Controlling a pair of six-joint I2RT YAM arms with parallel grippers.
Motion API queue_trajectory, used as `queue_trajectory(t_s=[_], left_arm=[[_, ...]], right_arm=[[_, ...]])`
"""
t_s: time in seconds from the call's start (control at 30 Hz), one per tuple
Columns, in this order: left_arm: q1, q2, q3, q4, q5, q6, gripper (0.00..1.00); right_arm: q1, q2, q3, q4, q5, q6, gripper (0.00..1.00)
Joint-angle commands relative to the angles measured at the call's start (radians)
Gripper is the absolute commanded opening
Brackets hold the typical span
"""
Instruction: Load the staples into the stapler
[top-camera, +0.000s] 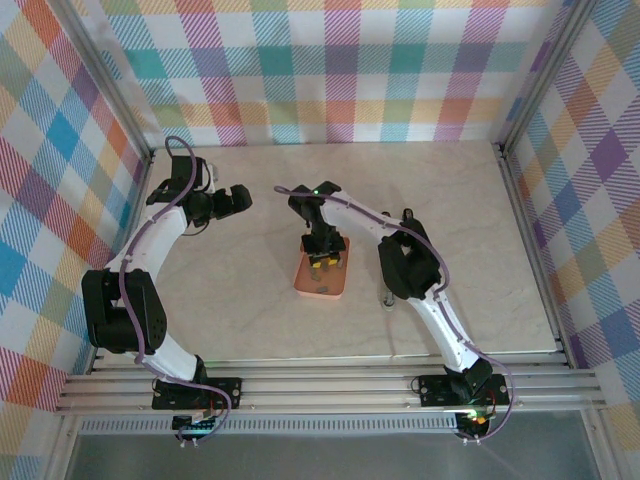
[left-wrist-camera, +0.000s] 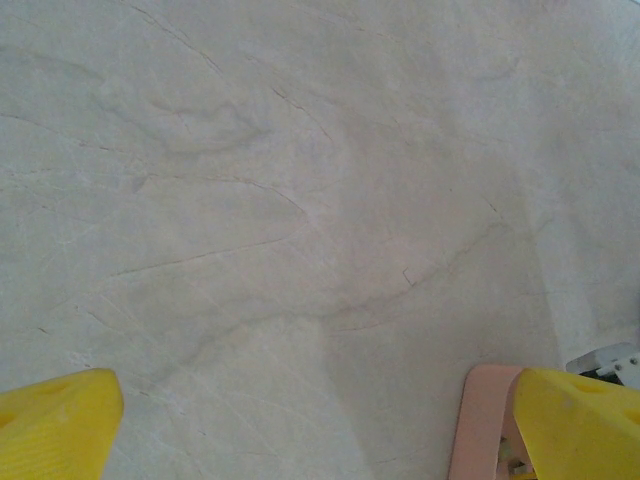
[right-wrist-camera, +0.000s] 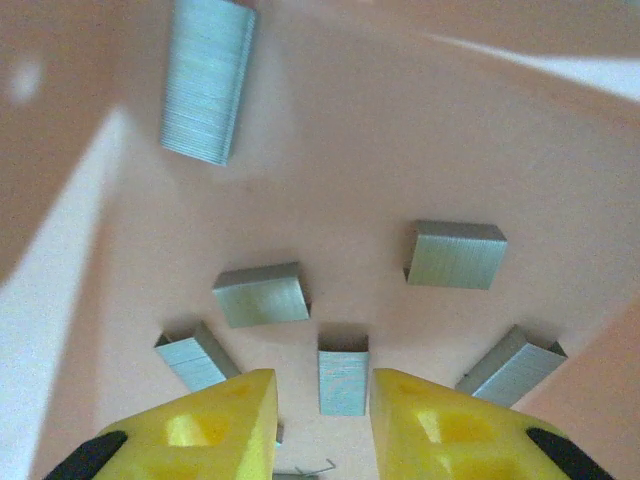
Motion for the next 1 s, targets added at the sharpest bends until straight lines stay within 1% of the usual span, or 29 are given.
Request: queue_trajectory(t_s=[0.0,0.53,0.7,0.8,0.97], left_arm=[[0.011,-0.026,-0.006,0.024,0.018,0.011,1.00],[0.012,-0.025,-0.006,0.025,0.018,0.012,1.00],[0.011,-0.026,-0.007,0.023,0.018,0.014,1.00],[0.010,-0.027,-0.004,0.022,0.019,0.015,1.00],[0.011,-0.031,-0.002,0.027,0.032,0.023,1.00]], right_arm=[[0.001,0.019,0.031,-0.028,0.012,0.011,0.30],[-0.003,0.063,0.045,-0.044,0.012,-0.001,0.30],[-0.006,0.076,0.049,-0.038,0.019,0.007,0.25],[-0.009,0.082,0.050,-0.034,0.021,0.017,0.20],[-0.011,0.057,0.045,-0.011,0.049,0.022,0.17]])
